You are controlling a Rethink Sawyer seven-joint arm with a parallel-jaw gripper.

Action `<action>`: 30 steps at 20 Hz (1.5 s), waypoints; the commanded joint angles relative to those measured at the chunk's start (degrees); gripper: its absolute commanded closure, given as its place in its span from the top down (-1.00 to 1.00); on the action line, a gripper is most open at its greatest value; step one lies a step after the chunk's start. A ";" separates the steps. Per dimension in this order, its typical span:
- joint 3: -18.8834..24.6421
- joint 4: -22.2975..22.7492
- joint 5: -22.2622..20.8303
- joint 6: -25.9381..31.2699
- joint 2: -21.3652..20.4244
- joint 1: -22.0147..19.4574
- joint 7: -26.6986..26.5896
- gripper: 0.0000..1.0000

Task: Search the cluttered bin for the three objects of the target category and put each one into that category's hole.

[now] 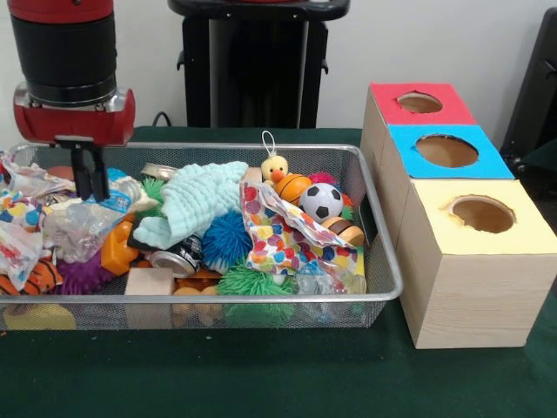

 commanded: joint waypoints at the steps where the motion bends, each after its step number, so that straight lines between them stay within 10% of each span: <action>1: 0.36 6.28 1.16 2.88 0.02 1.37 -1.03 -1.00; 30: -1.56 10.68 4.41 2.20 -5.79 5.61 4.39 -1.00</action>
